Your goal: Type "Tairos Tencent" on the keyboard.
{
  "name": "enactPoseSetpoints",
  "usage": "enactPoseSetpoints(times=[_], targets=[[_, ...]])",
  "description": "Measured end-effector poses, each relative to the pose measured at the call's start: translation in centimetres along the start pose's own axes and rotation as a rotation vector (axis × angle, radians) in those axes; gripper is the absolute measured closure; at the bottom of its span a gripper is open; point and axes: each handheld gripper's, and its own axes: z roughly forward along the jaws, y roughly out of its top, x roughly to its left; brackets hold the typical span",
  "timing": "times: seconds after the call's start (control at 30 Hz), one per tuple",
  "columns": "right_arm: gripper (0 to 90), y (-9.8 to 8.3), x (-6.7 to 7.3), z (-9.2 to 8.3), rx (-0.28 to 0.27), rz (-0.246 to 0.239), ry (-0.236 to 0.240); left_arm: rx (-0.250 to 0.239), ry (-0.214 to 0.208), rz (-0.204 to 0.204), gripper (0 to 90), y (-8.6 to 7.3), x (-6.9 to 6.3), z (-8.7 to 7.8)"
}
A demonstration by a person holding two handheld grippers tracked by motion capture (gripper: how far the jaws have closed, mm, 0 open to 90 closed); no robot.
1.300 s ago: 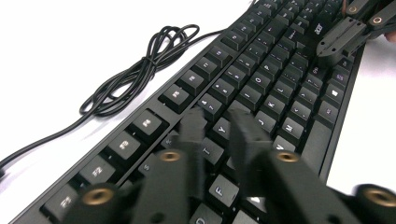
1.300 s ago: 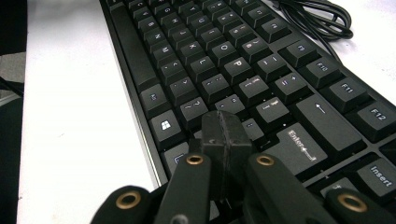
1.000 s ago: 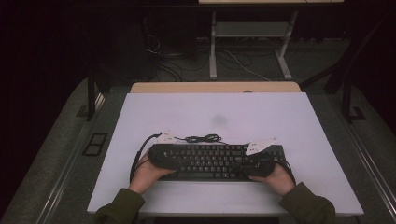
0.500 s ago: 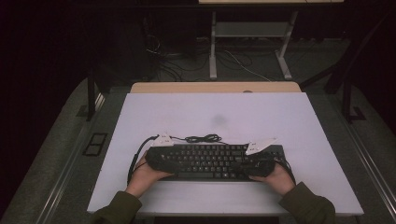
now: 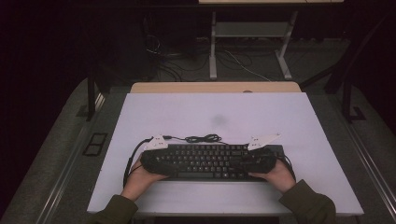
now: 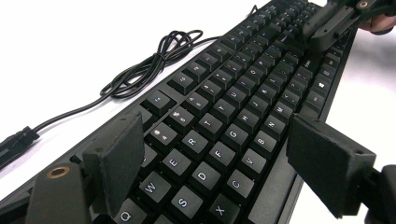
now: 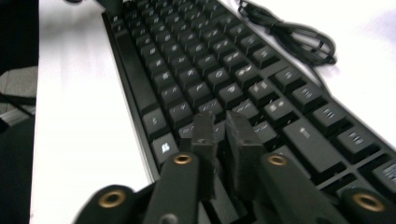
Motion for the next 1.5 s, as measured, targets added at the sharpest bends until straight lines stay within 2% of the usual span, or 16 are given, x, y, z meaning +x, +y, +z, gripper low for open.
enactPoseSetpoints(times=[0.2,0.27,0.43,0.53,0.7,1.17,1.33,1.5], targets=[[51.1,0.4,-0.3,0.2,-0.030,0.020,-0.003,-0.004,0.004,-0.010,18.1,-0.3,0.1,-0.1],[44.9,0.5,-0.3,0.3,-0.037,0.016,-0.010,-0.002,0.004,-0.010,18.0,-0.3,0.1,0.0],[30.2,1.0,-0.6,0.5,-0.062,0.045,-0.013,-0.001,0.000,-0.007,17.7,-0.3,0.1,0.0],[18.5,1.3,-0.7,0.8,-0.079,0.049,-0.023,-0.002,-0.001,-0.005,17.6,-0.3,0.1,0.0],[14.3,1.6,-0.7,1.7,-0.092,0.037,-0.010,0.000,-0.001,-0.005,17.6,-0.3,0.1,0.1],[14.3,2.8,-0.4,3.0,-0.125,0.028,0.004,-0.002,0.009,-0.004,18.0,-0.3,0.1,-0.1],[14.3,2.8,-0.2,3.1,-0.121,0.021,0.012,-0.001,0.021,-0.003,23.1,-0.5,0.4,-0.5],[14.4,2.7,-0.2,3.2,-0.115,0.018,0.012,0.002,0.035,-0.003,34.6,-0.8,0.7,-1.0]])
